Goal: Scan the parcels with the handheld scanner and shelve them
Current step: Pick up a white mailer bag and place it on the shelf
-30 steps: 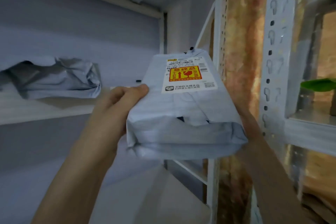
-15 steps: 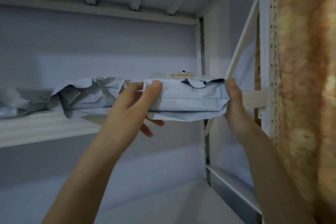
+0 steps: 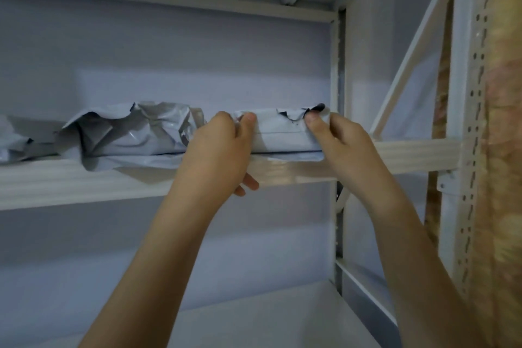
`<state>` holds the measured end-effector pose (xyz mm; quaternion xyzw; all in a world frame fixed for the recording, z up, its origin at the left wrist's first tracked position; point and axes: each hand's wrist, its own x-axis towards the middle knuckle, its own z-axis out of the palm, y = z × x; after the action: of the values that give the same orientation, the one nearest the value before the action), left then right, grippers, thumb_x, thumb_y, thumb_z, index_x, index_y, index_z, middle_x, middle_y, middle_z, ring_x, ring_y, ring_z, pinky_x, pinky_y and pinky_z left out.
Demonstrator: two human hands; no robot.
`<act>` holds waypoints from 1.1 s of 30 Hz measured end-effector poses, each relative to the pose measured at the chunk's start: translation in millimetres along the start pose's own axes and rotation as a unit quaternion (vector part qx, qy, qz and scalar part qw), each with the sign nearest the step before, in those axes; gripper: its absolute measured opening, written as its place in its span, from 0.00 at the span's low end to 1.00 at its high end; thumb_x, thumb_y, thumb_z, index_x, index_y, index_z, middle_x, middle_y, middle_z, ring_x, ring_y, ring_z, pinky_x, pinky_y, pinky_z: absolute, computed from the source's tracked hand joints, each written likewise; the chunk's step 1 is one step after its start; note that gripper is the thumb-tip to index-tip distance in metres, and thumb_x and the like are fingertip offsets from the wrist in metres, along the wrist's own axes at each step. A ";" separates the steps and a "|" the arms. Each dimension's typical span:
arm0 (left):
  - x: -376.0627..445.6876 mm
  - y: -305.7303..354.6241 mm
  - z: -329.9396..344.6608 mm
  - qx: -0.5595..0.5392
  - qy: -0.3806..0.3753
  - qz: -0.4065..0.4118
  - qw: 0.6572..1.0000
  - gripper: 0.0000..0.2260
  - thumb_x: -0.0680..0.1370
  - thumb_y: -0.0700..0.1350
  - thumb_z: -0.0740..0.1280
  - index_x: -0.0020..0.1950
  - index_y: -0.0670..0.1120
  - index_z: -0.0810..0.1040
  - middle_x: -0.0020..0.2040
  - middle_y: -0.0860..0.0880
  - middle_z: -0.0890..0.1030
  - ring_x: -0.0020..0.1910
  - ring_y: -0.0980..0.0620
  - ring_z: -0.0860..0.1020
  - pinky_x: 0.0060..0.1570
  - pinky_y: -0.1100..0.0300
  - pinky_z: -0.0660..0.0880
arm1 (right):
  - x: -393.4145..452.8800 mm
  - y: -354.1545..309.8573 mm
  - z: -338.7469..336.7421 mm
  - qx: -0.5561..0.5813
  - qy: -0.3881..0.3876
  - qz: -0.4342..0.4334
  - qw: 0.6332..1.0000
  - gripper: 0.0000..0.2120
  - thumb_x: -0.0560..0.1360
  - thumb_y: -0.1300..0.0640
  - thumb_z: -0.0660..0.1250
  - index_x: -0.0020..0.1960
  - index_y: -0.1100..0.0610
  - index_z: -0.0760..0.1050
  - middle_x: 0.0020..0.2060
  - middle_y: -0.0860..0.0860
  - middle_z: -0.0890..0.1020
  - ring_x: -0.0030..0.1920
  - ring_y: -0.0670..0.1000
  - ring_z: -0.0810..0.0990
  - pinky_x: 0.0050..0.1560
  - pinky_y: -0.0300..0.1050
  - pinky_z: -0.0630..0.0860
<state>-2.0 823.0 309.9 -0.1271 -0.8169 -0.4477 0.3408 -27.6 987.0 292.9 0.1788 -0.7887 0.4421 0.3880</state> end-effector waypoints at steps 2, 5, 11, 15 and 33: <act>-5.7 1.8 5.7 0.064 0.049 0.014 0.997 0.17 0.81 0.54 0.53 0.56 0.42 0.71 0.42 0.43 0.81 0.29 0.44 0.82 0.29 0.51 0.79 | -3.8 3.8 4.5 -0.024 0.044 -0.024 0.998 0.17 0.78 0.41 0.55 0.60 0.47 0.74 0.57 0.45 0.79 0.58 0.42 0.75 0.57 0.34 0.70; -29.5 -8.6 11.5 0.238 0.271 0.153 0.920 0.18 0.82 0.49 0.55 0.63 0.40 0.74 0.53 0.41 0.82 0.40 0.38 0.81 0.35 0.56 0.71 | -22.6 1.0 7.6 -0.101 0.213 -0.188 0.953 0.23 0.81 0.52 0.51 0.74 0.58 0.60 0.74 0.52 0.63 0.74 0.50 0.60 0.75 0.47 0.57; -41.3 -40.1 39.7 0.404 0.238 0.313 0.826 0.23 0.81 0.47 0.54 0.74 0.39 0.63 0.74 0.42 0.64 0.75 0.44 0.59 0.74 0.45 0.53 | -34.4 24.3 37.8 -0.240 0.202 -0.289 0.904 0.24 0.78 0.57 0.49 0.73 0.64 0.59 0.73 0.55 0.59 0.75 0.55 0.54 0.76 0.55 0.48; -27.8 -54.8 58.1 0.445 0.188 0.274 0.832 0.24 0.82 0.50 0.50 0.74 0.38 0.62 0.75 0.42 0.63 0.75 0.44 0.59 0.74 0.45 0.51 | -27.3 36.7 50.6 -0.270 0.191 -0.252 0.909 0.25 0.78 0.55 0.48 0.73 0.64 0.59 0.74 0.55 0.59 0.75 0.54 0.53 0.75 0.55 0.47; -141.3 -297.1 -46.8 0.377 -0.053 -0.054 0.923 0.18 0.76 0.40 0.66 0.66 0.40 0.72 0.59 0.41 0.78 0.56 0.41 0.77 0.46 0.51 0.76 | -174.0 51.6 295.4 -0.056 -0.308 -0.009 0.950 0.24 0.77 0.54 0.60 0.72 0.58 0.62 0.68 0.53 0.70 0.67 0.54 0.69 0.65 0.46 0.67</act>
<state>-29.7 630.1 40.7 0.0315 -0.9479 -0.1167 0.2948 -83.5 757.5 39.2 0.2915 -0.8917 0.3170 0.1396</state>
